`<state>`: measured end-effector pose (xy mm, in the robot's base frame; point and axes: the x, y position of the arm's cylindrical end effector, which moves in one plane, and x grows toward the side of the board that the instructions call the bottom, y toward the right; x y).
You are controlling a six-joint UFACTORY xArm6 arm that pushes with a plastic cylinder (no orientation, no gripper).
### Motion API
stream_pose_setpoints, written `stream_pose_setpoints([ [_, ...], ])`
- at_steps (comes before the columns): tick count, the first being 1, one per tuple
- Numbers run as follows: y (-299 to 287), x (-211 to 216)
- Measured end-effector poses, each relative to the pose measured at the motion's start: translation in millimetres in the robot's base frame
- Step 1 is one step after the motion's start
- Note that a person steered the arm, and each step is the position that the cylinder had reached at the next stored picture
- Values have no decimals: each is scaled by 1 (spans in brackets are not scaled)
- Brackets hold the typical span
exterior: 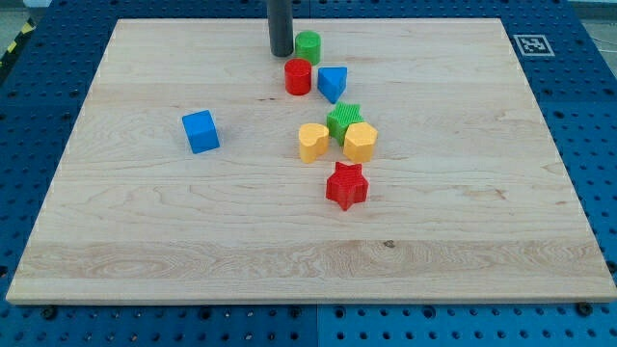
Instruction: Push the red circle into the green star
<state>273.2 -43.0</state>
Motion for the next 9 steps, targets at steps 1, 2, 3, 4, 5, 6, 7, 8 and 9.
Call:
stream_pose_setpoints([
  [1,0,27],
  [2,0,62],
  [3,1,95],
  [4,1,125],
  [5,1,141],
  [6,1,133],
  [7,1,103],
  [8,1,67],
  [9,1,20],
])
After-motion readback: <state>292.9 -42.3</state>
